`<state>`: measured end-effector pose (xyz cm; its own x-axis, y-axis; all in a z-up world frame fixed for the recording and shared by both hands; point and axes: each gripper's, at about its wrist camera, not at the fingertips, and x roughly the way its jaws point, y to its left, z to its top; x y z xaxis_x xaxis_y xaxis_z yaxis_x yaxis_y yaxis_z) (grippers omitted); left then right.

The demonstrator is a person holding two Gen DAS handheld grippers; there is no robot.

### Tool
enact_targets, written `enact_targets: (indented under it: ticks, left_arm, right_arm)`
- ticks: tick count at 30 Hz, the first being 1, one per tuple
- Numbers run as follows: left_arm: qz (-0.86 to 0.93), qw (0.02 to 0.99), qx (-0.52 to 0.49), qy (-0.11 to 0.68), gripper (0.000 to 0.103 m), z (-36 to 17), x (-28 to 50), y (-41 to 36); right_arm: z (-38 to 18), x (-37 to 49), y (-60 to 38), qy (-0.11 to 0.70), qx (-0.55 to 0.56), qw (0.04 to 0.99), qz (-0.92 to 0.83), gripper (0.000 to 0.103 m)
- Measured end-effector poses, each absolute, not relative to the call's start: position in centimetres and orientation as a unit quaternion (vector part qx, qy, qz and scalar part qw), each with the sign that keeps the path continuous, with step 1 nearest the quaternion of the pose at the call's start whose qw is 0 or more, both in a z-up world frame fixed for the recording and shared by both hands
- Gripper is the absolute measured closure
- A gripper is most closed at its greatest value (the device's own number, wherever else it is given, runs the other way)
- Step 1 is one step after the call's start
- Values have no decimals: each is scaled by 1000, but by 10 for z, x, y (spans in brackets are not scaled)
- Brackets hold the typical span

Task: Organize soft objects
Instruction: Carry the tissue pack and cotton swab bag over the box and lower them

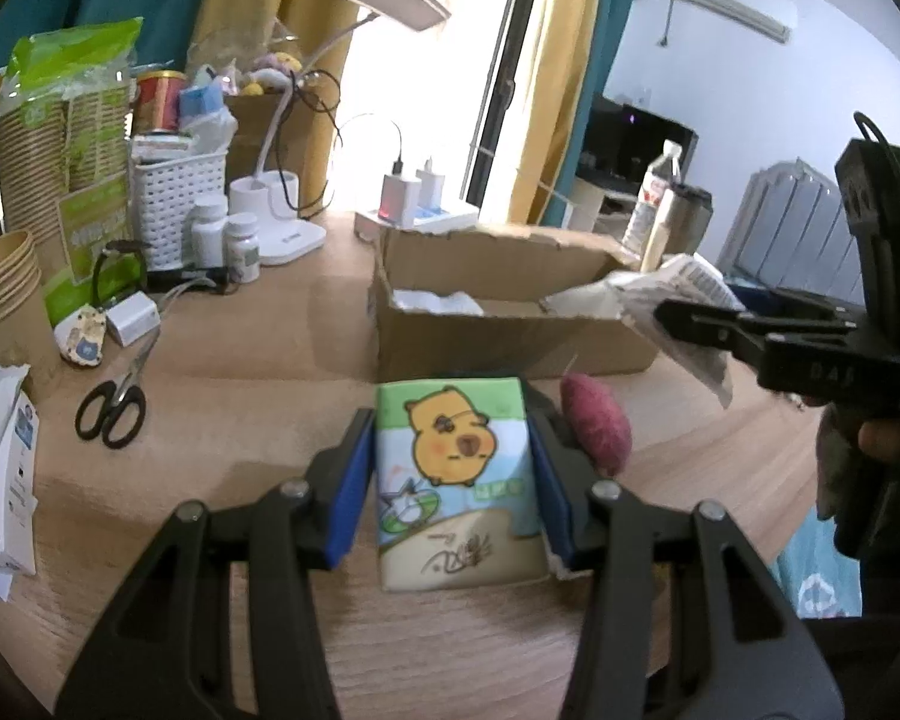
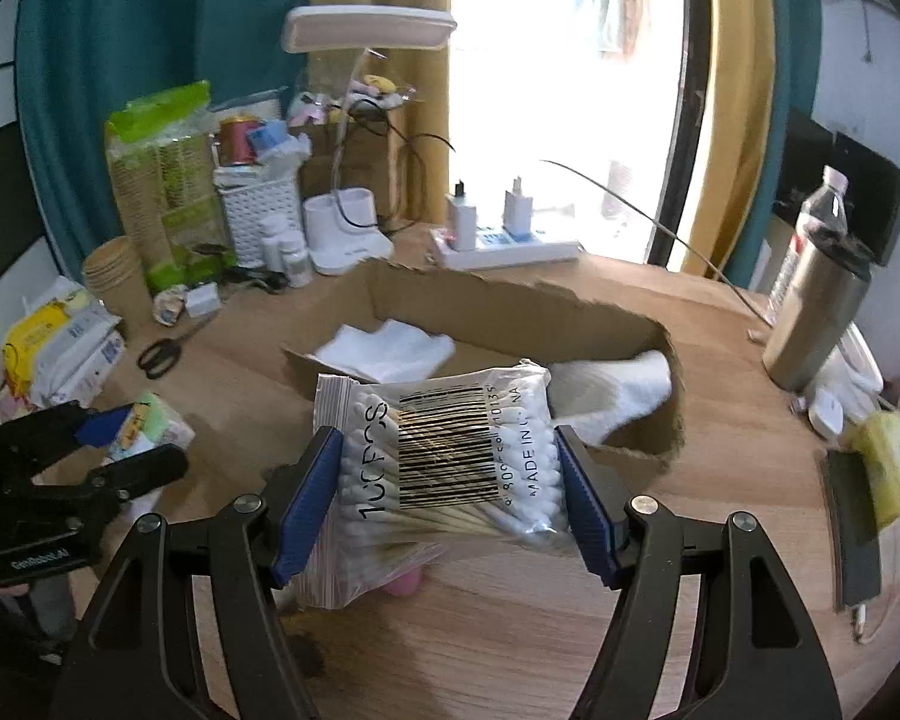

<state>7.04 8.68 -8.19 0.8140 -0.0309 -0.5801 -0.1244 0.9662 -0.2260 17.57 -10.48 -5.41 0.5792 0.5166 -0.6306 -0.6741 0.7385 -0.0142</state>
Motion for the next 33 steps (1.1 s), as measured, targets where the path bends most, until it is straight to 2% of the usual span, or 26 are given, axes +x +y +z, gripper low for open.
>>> enact_targets:
  ticks: [16,33]
  left_arm:
    - [18,948,-144,285,53,-67,88,108]
    - [10,955,-104,279,53,-44,147,102]
  right_arm:
    - [-44,167,-50,301,-152,858,388,30]
    - [-40,213,-62,289,-110,868,390,30]
